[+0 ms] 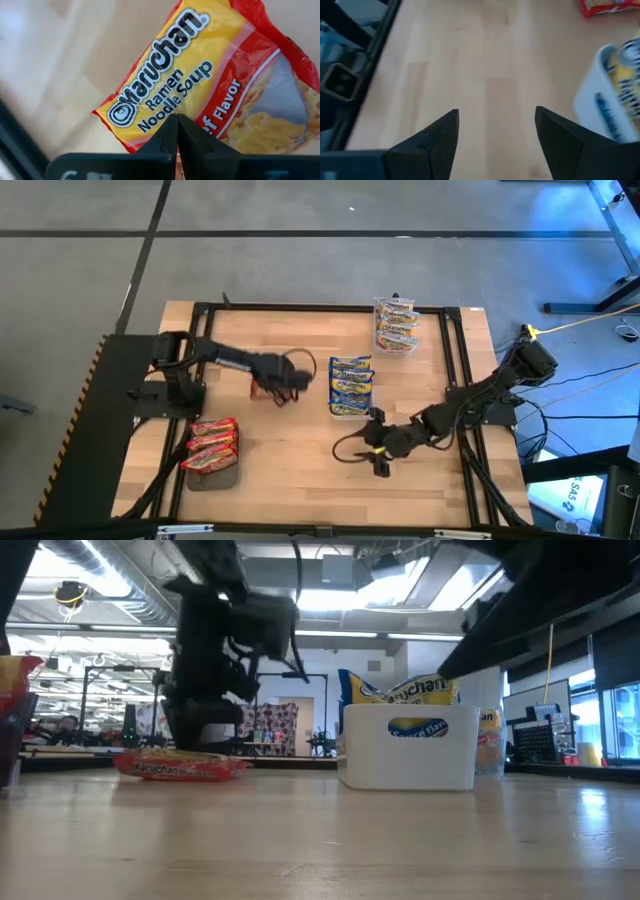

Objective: Sort Maruchan noodles
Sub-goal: Put the red noodle pack in the black bin

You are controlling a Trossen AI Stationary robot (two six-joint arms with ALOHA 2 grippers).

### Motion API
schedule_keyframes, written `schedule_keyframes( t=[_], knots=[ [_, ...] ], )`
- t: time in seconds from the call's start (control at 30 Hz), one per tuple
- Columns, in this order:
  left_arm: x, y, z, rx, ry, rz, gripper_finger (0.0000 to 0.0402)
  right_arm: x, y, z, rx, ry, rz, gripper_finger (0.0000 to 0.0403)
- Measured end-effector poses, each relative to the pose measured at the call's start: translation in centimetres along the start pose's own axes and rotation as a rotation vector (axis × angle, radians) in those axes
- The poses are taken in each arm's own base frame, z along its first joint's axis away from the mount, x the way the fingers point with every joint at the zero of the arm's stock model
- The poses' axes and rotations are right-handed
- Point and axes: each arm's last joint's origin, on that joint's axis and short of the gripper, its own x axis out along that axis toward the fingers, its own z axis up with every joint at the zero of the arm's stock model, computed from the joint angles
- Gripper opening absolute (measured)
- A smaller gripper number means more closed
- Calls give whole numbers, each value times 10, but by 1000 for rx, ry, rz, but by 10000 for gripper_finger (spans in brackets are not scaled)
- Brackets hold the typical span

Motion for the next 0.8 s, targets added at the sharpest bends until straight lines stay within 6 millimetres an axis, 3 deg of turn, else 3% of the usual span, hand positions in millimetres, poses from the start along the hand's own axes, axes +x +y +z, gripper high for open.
schedule_keyframes(
  t=[0.37,0.5,0.8],
  knots=[
    [-41,-81,-66,109,-124,-249,4,-15,41,-10,-7,-73,126,233],
    [-58,-107,-79,153,-212,-416,1,-20,51,-10,-5,-115,161,233],
    [-67,-150,-98,189,-337,-669,1,-28,65,-17,23,-121,194,233]
  ],
)
